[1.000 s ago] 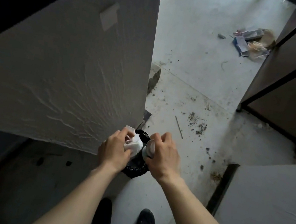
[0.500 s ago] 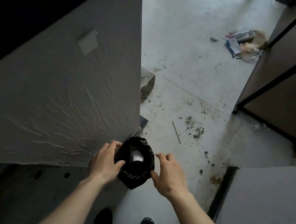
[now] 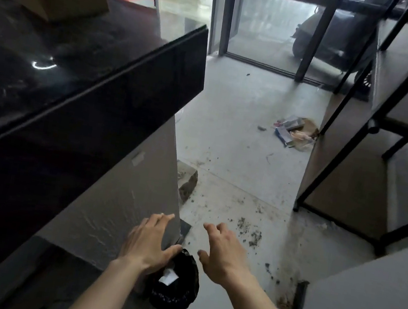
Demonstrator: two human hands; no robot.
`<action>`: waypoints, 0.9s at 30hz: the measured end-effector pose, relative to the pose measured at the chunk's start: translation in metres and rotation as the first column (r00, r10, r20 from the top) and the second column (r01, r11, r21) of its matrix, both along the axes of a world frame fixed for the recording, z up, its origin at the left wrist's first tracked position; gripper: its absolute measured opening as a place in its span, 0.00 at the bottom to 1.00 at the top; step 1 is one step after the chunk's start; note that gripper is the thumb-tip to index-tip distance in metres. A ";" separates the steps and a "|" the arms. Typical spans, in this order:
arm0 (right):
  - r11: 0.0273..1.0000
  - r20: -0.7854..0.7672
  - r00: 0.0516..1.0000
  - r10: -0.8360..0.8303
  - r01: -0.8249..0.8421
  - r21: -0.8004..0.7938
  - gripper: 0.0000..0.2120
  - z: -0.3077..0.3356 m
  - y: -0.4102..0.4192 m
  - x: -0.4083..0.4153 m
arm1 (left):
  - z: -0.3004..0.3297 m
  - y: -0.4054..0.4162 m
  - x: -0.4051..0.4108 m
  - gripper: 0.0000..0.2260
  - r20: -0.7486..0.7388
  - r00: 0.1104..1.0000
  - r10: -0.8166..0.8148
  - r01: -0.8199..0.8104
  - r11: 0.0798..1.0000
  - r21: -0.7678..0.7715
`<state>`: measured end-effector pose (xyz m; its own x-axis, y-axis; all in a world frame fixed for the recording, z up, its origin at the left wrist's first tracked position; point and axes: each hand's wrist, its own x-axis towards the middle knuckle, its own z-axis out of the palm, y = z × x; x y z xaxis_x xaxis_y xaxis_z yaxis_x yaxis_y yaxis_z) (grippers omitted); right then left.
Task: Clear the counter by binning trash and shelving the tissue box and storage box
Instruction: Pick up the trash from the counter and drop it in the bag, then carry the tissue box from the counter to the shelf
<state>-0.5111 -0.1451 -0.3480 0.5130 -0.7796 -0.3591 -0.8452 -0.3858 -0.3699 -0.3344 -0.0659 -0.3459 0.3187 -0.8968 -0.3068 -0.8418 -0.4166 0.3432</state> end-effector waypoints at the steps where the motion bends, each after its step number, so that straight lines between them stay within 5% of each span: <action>1: 1.000 0.008 1.000 -0.006 0.006 -0.026 0.29 0.015 0.001 -0.004 | 0.014 0.002 -0.004 0.37 0.008 1.000 -0.016 0.016 1.000 -0.016; 17: 0.926 0.030 0.992 -0.119 0.122 -0.357 0.33 0.229 0.119 -0.052 | 0.220 0.095 -0.042 0.39 0.101 0.961 -0.259 0.277 0.920 -0.278; 27: 0.863 0.028 0.996 -0.079 0.083 -0.498 0.33 0.307 0.221 -0.026 | 0.304 0.212 -0.006 0.37 0.153 0.962 -0.226 0.269 0.879 -0.394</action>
<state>-0.5376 0.0755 -0.0411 0.4412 -0.8928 0.0909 -0.8798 -0.4503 -0.1522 -0.3399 0.1457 -0.0417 0.0788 -0.9891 0.1240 -0.9375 -0.0312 0.3466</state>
